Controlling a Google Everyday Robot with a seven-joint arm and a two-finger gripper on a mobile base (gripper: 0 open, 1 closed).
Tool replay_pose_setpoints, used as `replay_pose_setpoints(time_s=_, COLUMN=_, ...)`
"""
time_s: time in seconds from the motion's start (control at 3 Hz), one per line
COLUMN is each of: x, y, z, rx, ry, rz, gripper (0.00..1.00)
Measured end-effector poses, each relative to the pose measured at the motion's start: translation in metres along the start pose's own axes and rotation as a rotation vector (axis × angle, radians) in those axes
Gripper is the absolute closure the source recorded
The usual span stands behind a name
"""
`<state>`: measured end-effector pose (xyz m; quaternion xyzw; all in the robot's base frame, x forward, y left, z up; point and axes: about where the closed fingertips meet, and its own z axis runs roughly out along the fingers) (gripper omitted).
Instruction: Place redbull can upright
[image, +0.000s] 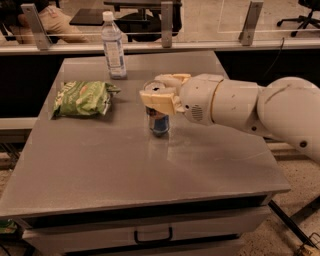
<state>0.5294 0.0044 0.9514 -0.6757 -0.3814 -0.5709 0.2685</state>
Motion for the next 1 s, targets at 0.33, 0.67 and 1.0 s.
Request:
replay_pose_setpoints(time_s=0.33, x=-0.0034, y=0.0004, z=-0.0003, rx=-0.006, ry=0.007, rz=0.004, gripper=0.28)
replay_pose_setpoints(time_s=0.67, x=-0.006, y=-0.002, z=0.0001, rx=-0.016, ry=0.015, rz=-0.002, gripper=0.0)
replay_pose_setpoints(time_s=1.0, x=-0.006, y=-0.0021, z=0.0001, rx=-0.016, ry=0.015, rz=-0.002, gripper=0.0)
